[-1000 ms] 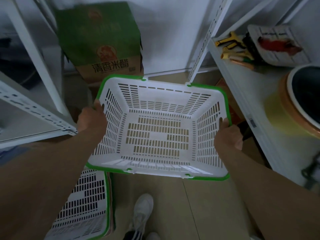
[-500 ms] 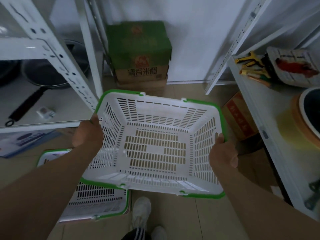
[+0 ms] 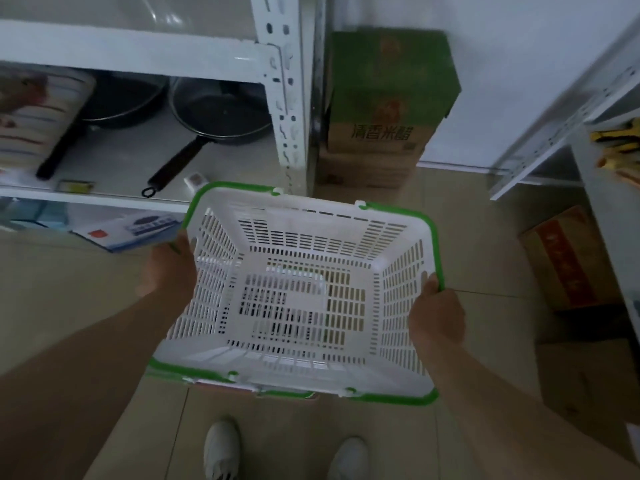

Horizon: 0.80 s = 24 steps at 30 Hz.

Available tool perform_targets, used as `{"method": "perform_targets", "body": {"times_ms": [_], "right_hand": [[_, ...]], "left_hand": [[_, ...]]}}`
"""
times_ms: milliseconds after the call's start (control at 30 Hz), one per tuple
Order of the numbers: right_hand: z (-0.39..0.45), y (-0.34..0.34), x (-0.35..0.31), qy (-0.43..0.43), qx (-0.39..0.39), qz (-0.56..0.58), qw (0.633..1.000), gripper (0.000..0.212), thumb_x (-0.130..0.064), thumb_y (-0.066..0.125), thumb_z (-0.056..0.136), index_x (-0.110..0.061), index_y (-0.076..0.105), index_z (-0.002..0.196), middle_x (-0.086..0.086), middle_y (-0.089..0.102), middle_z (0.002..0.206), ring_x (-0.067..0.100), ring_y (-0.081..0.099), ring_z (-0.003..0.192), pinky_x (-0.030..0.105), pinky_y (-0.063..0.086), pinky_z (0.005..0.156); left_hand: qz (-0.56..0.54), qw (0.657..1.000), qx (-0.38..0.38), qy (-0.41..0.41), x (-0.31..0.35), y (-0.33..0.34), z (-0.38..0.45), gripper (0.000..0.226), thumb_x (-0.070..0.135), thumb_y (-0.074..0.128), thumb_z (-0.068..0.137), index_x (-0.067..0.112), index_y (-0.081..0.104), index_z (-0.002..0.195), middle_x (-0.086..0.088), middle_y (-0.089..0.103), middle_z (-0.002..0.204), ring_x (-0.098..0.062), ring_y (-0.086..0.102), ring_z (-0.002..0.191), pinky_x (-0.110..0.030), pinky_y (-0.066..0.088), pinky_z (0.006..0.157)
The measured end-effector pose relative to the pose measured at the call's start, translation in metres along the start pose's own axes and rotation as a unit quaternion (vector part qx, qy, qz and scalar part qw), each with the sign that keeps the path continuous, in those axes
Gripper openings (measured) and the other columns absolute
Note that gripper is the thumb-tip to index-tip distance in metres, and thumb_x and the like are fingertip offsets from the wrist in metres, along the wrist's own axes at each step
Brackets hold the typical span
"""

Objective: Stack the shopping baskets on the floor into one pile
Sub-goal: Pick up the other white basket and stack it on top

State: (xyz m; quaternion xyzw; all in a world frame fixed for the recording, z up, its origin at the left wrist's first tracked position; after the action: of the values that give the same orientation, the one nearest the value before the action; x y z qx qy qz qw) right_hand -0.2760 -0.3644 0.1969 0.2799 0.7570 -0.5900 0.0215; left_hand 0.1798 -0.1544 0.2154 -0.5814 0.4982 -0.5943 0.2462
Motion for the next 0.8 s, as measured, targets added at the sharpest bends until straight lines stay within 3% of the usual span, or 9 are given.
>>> {"method": "perform_targets", "body": {"times_ms": [133,300,533,633,800], "right_hand": [[-0.032,0.034,-0.018,-0.001,-0.022,0.0,1.0,0.064,-0.055,0.018,0.099,-0.004,0.057,0.095,0.015,0.065,0.083,0.032,0.064,0.071,0.039,0.053,0.064],[-0.065,0.072,-0.035,-0.01,-0.031,-0.005,0.999,0.065,-0.056,0.017,0.098,-0.006,0.057,0.092,0.013,0.065,0.079,0.031,0.065,0.067,0.044,0.057,0.067],[-0.088,0.12,-0.045,-0.013,-0.026,-0.008,1.0,0.064,-0.055,0.018,0.099,-0.005,0.058,0.095,0.014,0.065,0.081,0.032,0.065,0.069,0.043,0.056,0.066],[-0.093,0.14,-0.04,-0.005,-0.023,-0.015,1.0,0.064,-0.054,0.019,0.1,-0.003,0.058,0.097,0.016,0.065,0.084,0.033,0.064,0.072,0.04,0.054,0.066],[-0.097,0.173,-0.031,0.004,-0.03,-0.027,0.999,0.065,-0.053,0.021,0.1,-0.001,0.059,0.099,0.02,0.065,0.088,0.035,0.064,0.076,0.041,0.054,0.069]], "left_hand": [[0.039,0.999,-0.001,-0.028,-0.048,-0.018,0.022,0.06,0.045,0.027,0.104,-0.002,0.062,0.089,-0.018,0.055,0.077,-0.032,0.054,0.069,-0.037,0.042,0.064],[0.034,0.999,0.005,-0.041,-0.094,-0.034,0.046,0.07,0.051,0.026,0.102,-0.003,0.068,0.086,-0.023,0.065,0.077,-0.033,0.057,0.065,-0.036,0.044,0.06],[0.026,0.998,-0.012,-0.053,-0.143,-0.022,0.077,0.074,0.056,0.021,0.1,0.001,0.071,0.096,-0.023,0.068,0.087,-0.037,0.061,0.075,-0.041,0.048,0.069],[0.017,0.997,-0.041,-0.058,-0.158,-0.007,0.085,0.071,0.053,0.023,0.101,0.001,0.07,0.096,-0.021,0.067,0.086,-0.035,0.061,0.073,-0.039,0.048,0.065],[-0.025,0.99,-0.089,-0.106,-0.192,0.028,0.097,0.071,0.058,0.028,0.096,0.0,0.069,0.1,-0.029,0.07,0.095,-0.046,0.068,0.086,-0.052,0.057,0.077]]}}
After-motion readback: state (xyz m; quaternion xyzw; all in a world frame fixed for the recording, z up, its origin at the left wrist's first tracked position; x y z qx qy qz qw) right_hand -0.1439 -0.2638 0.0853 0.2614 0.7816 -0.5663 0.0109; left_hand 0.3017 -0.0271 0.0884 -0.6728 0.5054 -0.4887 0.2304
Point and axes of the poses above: each hand's wrist, its own z-axis towards the middle knuckle, its own y-axis out of the palm, x = y × z, the point moved 9 cm from there along z, towards the middle knuckle
